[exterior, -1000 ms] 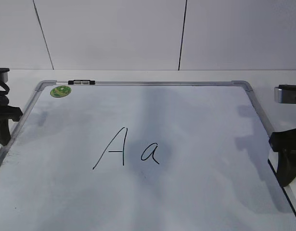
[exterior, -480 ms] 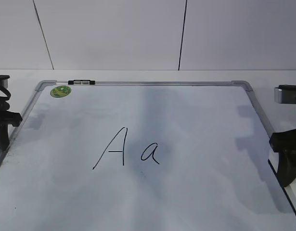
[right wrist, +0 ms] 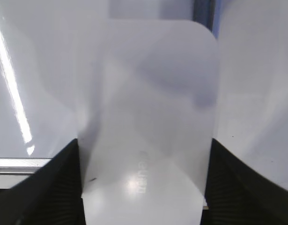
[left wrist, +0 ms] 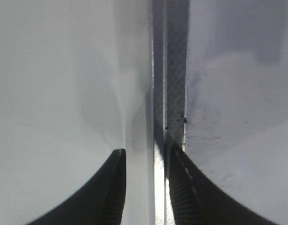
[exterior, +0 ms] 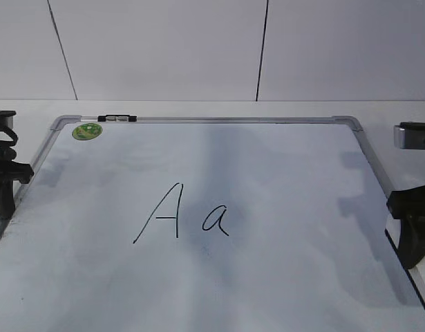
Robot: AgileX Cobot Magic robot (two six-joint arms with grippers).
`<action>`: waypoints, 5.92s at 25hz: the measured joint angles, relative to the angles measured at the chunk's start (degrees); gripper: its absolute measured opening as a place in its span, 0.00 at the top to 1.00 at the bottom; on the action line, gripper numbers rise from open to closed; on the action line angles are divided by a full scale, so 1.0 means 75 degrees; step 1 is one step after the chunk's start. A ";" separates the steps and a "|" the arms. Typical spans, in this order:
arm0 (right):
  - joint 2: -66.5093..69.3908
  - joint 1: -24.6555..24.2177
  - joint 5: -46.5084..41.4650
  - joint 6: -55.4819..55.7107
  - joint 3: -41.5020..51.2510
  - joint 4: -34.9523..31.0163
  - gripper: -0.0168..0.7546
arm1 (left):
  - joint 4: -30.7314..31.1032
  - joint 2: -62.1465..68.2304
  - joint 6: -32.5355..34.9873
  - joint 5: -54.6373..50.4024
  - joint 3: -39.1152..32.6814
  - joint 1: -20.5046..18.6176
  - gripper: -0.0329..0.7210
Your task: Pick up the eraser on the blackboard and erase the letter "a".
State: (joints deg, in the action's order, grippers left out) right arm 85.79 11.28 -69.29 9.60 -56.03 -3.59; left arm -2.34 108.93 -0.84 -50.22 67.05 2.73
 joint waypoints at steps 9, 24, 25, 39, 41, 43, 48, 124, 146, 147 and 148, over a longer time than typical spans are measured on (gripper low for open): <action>0.0000 0.0000 0.0000 0.0000 0.0000 0.0000 0.24 | -0.0163 0.0054 -0.0030 -0.0065 0.0044 0.0000 0.91; 0.0111 0.0000 0.0000 -0.0167 -0.0672 0.0019 0.24 | -0.0199 0.0054 -0.0090 -0.0083 0.0044 0.0000 0.94; 0.0213 0.0000 -0.0015 -0.0200 -0.0782 0.0017 0.24 | -0.0210 0.0054 -0.0090 -0.0083 0.0044 0.0000 0.94; 0.2204 0.1268 -0.0044 -0.0426 -0.3236 0.0410 0.24 | -0.0210 0.0054 -0.0090 -0.0083 0.0044 0.0000 0.94; 0.2491 0.1499 -0.0044 -0.0432 -0.3681 0.0478 0.24 | -0.0210 0.0054 -0.0090 -0.0083 0.0044 0.0000 0.94; 0.2748 0.1690 -0.0044 -0.0432 -0.4050 0.0520 0.24 | -0.0210 0.0054 -0.0090 -0.0083 0.0044 0.0000 0.94; 0.3468 0.2113 -0.0049 -0.0432 -0.4722 0.0548 0.24 | -0.0215 0.0054 -0.0090 -0.0083 0.0044 0.0000 0.94; 0.4837 0.3360 0.0042 -0.1011 -0.5154 0.0066 0.24 | -0.0228 0.0054 -0.0090 -0.0069 0.0044 0.0000 0.94; 0.4837 0.3990 0.0042 -0.0982 -0.5154 0.0120 0.24 | -0.0228 0.0054 -0.0090 -0.0069 0.0044 0.0000 0.94; 0.4837 0.4002 0.0042 -0.0945 -0.5154 0.0133 0.24 | -0.0228 0.0054 -0.0090 -0.0069 0.0044 0.0000 0.94; 0.4837 0.4007 0.0042 -0.0872 -0.5154 0.0188 0.24 | -0.0228 0.0054 -0.0090 -0.0069 0.0044 0.0000 0.94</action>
State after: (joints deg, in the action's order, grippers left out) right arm 122.06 41.34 -68.98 3.06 -94.68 -2.18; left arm -4.05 109.33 -1.51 -50.74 67.38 2.73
